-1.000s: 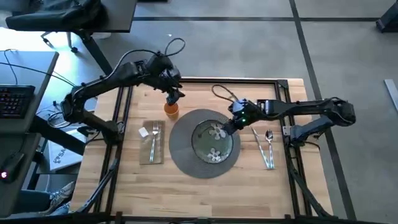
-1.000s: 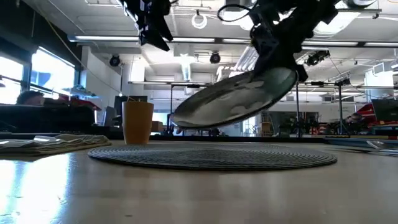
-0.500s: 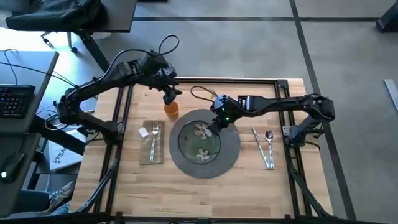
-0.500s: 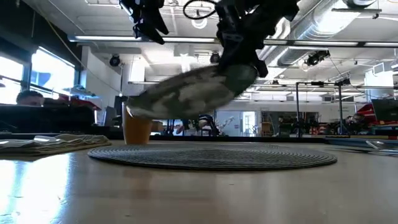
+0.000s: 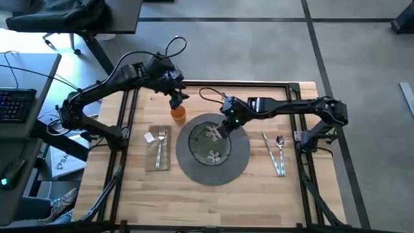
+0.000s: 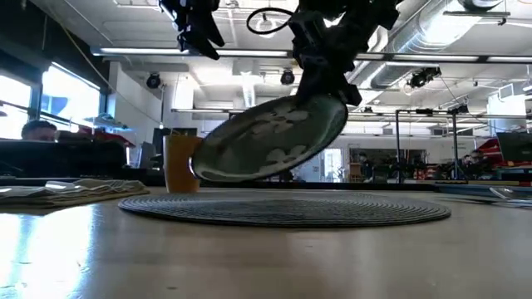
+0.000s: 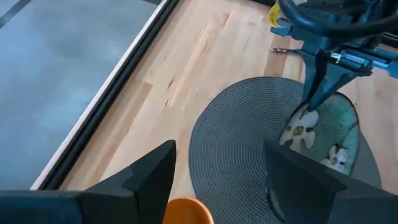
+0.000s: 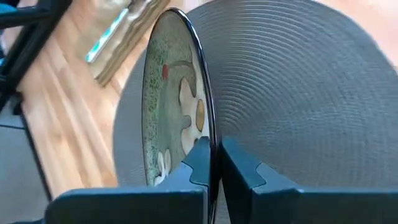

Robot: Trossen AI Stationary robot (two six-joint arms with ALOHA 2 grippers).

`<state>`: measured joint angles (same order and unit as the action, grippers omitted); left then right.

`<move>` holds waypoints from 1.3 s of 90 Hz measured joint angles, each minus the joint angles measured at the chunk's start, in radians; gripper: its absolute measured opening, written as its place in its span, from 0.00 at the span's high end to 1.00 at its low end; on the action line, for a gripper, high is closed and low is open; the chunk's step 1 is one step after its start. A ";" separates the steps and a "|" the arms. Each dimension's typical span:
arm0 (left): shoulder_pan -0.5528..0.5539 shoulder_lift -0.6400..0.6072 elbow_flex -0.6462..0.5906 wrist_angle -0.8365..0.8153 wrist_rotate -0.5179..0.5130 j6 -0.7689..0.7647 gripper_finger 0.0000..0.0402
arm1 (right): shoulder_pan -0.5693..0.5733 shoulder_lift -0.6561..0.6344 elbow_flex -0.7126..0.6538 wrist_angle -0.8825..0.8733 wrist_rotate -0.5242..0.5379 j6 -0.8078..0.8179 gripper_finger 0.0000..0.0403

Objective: Set table place
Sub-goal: Put the green plate on the gray table mat

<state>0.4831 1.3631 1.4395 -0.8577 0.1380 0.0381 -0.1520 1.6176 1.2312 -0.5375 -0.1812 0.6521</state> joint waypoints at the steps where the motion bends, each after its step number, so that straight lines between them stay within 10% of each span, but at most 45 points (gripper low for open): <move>1: 0.000 0.000 0.000 -0.001 0.000 0.001 0.45 | 0.000 0.000 0.000 0.000 -0.002 0.000 1.00; 117: -0.002 0.001 0.000 -0.006 0.000 0.026 0.45 | 0.021 0.106 -0.003 0.015 0.053 -0.049 1.00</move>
<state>0.4808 1.3640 1.4395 -0.8635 0.1379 0.0643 -0.1314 1.7237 1.2282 -0.5221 -0.1279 0.6034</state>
